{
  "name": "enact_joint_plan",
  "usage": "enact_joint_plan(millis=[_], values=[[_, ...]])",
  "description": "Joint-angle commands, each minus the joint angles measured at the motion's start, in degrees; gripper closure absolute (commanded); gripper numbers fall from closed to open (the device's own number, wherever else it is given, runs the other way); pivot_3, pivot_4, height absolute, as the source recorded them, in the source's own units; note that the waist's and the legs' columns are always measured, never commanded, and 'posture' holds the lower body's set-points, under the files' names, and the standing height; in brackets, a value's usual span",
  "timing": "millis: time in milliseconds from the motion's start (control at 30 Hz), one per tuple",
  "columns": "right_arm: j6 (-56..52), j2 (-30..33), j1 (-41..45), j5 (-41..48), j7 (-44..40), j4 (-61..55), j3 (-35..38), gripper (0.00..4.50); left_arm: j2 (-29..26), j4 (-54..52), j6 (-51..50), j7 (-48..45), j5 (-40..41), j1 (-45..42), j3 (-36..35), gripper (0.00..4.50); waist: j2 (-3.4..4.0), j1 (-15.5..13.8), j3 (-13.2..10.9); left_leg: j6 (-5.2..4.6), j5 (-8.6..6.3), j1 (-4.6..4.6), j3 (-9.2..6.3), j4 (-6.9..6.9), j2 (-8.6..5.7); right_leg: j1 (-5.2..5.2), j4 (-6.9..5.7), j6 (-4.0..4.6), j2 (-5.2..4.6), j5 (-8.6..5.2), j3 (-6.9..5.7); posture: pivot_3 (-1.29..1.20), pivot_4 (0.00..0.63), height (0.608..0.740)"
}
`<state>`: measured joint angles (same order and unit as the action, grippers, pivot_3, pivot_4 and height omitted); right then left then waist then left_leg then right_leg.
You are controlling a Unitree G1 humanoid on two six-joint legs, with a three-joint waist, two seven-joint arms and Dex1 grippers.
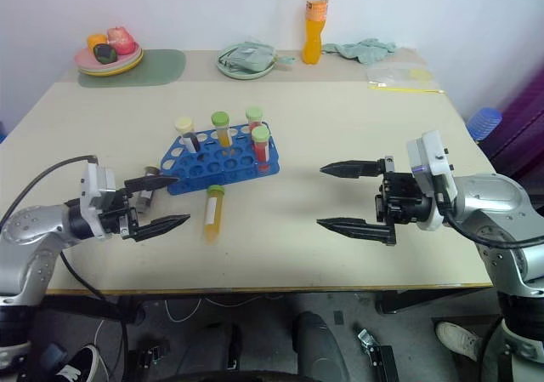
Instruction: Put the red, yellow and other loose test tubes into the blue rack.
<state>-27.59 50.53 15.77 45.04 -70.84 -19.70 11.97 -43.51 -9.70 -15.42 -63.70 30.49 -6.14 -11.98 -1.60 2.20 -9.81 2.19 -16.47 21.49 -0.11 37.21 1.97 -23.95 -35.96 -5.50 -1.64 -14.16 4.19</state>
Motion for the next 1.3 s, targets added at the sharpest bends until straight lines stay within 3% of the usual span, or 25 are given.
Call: enact_joint_plan(millis=[33, 267, 400, 467, 533, 600, 733, 800, 933, 1067, 1300], values=[[2.97, -0.35, 2.20, -1.09, -1.84, 2.66, 0.65, 0.03, -2.43, -9.38, -8.45, 6.21, -0.26, 2.55, 0.26, 0.00, -0.01, 0.09, 0.00, 0.00, 0.00, 0.00, 0.01, -0.01, 0.00, 0.00, 0.01, 0.00, 0.00, 0.00, 0.00, 0.00, 0.150, 0.740], [5.84, -5.05, 5.73, -4.37, -1.76, 5.60, -4.38, 0.03, -0.44, -24.78, -44.31, 33.00, 1.93, -3.15, 2.08, 0.00, -0.07, 0.14, -0.04, 0.00, 0.00, -0.01, -0.08, 0.01, 0.00, 0.01, -0.07, -0.20, 0.03, 0.09, -0.02, 0.00, 0.150, 0.740], [5.54, -6.60, 6.27, -4.52, -1.26, 5.35, -5.46, 0.03, 10.26, -28.50, -67.31, 41.33, 9.01, -11.44, -3.59, 0.00, -0.08, -0.03, -0.04, 0.00, 0.00, -0.01, -0.12, 0.05, -0.04, 0.08, -0.05, -0.25, 0.01, 0.10, -0.05, 0.00, 0.150, 0.740], [5.68, -7.14, 6.61, -4.90, -1.34, 5.74, -6.06, 0.03, 12.64, -28.50, -75.31, 44.14, 9.11, -15.91, -3.89, 0.00, -0.13, 0.04, -0.06, 0.00, 0.00, -0.02, -0.20, 0.08, -0.05, 0.12, -0.07, -0.25, 0.02, 0.10, -0.10, 0.00, 0.150, 0.740], [5.73, -7.73, 7.06, -5.20, -1.03, 5.74, -6.65, 0.03, 13.18, -26.59, -77.08, 46.94, 11.87, -18.95, -4.89, 0.00, -0.15, 0.19, -0.08, 0.00, 0.00, -0.03, -0.24, 0.08, -0.06, 0.12, -0.08, -0.25, 0.04, 0.10, -0.11, 0.00, 0.150, 0.740], [5.39, -8.41, 7.50, -5.09, -0.67, 5.75, -6.98, 0.03, 13.71, -21.07, -77.08, 52.04, 19.74, -21.49, -6.80, 0.00, -0.15, 0.33, -0.08, 0.01, 0.00, -0.08, -0.24, 0.07, -0.06, 0.13, -0.09, -0.24, 0.05, 0.10, -0.09, 0.00, 0.150, 0.740], [5.59, -9.70, 7.44, -5.71, -0.58, 5.98, -7.79, 0.03, 9.61, -9.96, -77.08, 64.58, 32.14, -23.96, -7.35, 0.00, -0.15, 0.33, -0.08, 0.01, 0.00, -0.12, -0.25, 0.04, -0.05, 0.13, -0.13, -0.23, 0.05, 0.10, -0.09, 0.00, 0.150, 0.740], [5.56, -10.53, 7.65, -5.87, -0.31, 6.22, -8.53, 0.03, 6.93, -0.16, -77.08, 73.29, 42.22, -27.74, -5.20, 0.00, -0.19, 0.18, -0.10, 0.01, 0.00, -0.11, -0.27, 0.05, -0.05, 0.13, -0.14, -0.23, 0.01, 0.10, -0.09, 0.00, 0.150, 0.740], [6.30, -12.39, 8.41, -6.74, -0.05, 6.75, -9.95, 0.03, -1.35, 12.15, -77.08, 78.14, 51.90, -39.06, 8.80, 0.00, -0.32, -0.52, -0.18, 0.03, 0.01, -0.03, -0.35, 0.16, -0.13, 0.14, -0.15, -0.24, -0.07, 0.12, -0.19, 0.00, 0.150, 0.740], [6.52, -13.30, 8.17, -6.98, 0.81, 6.28, -10.16, 0.03, -3.72, 19.06, -77.08, 80.22, 60.30, -47.46, 19.38, 0.00, -0.29, -1.22, -0.16, 0.06, 0.02, -0.05, -0.31, 0.10, -0.17, 0.18, -0.10, -0.24, -0.13, 0.12, -0.17, 0.00, 0.150, 0.740], [5.79, -12.60, 6.01, -6.51, 2.14, 4.66, -9.00, 0.03, -8.67, 19.64, -75.24, 84.05, 75.01, -48.59, 28.47, 0.00, -0.28, -0.96, -0.17, 0.15, 0.07, -0.04, -0.26, 0.01, -0.15, 0.05, -0.15, -0.22, -0.11, 0.10, -0.14, 0.00, 0.150, 0.740]])
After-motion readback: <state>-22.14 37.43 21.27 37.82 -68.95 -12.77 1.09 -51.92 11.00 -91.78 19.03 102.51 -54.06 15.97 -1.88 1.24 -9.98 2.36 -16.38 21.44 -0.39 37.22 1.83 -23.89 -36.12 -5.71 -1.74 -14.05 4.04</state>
